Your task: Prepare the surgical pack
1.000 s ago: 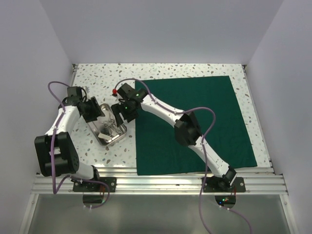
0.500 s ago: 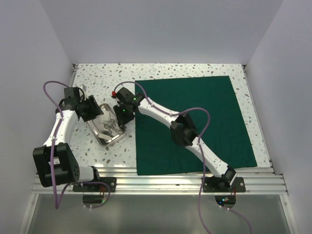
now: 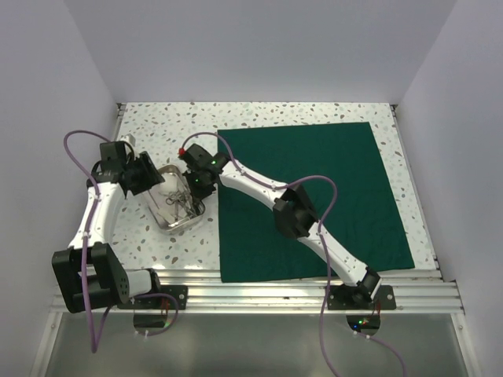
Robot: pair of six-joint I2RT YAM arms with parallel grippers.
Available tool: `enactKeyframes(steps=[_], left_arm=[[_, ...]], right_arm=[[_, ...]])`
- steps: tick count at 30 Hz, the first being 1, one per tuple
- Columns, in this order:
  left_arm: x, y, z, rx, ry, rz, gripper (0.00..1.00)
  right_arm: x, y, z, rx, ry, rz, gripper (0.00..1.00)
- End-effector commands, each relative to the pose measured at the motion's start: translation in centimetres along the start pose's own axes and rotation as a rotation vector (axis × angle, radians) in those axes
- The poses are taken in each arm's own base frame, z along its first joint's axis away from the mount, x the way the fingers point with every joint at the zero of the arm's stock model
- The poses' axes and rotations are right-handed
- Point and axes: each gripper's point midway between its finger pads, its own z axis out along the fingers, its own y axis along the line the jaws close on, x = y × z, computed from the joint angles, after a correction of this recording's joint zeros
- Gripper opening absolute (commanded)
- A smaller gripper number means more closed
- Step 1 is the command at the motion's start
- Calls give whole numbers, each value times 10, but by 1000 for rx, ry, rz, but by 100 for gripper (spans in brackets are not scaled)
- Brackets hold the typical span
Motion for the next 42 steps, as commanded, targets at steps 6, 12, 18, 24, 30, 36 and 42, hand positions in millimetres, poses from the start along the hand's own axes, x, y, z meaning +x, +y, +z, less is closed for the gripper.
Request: enactKeyframes(steps=[6,12,18,24,30,36,42], left_arm=[[-35,-9,-19,6,-114,1,55],[-51,-15,-26,8,-135,8,54],[-72,-8,-35,-64,-179,60,54],[-73,-19,-27,-5,-150,47,51],[-66,-45,1,140,-76,41,45],[-35,-116,35,414,39,48,34],[-5,-169,70,541,131,101,22]], right_arm=[[-41,20,-62,-16,-130,-34,0],[-48,13,-97,21,-155,-107,0],[-60,13,-135,23,-206,-134,0],[-51,-22,-177,68,-257,-121,0],[-16,-93,-229,157,-252,-84,0],[31,-167,-264,203,-228,-104,0],[86,-237,-255,269,-98,-121,0]])
